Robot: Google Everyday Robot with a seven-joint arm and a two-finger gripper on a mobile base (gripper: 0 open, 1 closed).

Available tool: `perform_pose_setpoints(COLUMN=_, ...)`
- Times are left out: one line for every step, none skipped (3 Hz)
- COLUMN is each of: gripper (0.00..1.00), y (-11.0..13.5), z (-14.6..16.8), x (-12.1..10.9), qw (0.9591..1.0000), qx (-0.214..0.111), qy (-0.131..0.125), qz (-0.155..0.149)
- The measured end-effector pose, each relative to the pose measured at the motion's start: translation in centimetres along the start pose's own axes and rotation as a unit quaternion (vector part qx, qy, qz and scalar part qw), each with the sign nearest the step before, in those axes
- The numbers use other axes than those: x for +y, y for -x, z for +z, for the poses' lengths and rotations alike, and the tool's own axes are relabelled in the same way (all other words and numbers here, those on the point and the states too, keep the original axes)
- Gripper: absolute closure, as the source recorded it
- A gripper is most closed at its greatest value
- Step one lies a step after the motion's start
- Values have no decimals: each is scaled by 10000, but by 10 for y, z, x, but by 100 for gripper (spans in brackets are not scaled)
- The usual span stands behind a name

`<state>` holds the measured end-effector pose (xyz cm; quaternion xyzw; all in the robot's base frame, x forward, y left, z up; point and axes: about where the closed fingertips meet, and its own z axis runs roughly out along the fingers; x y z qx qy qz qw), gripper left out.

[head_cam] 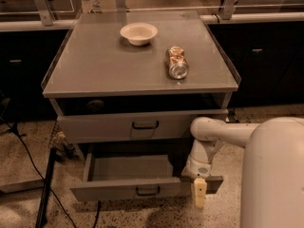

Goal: Open middle drawer

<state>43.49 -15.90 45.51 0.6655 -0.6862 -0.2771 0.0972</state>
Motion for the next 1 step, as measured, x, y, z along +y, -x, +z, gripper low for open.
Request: perform_pose_setpoints(gripper=0, y=0, z=0, x=0, qw=10000, qx=0, qy=0, qz=0)
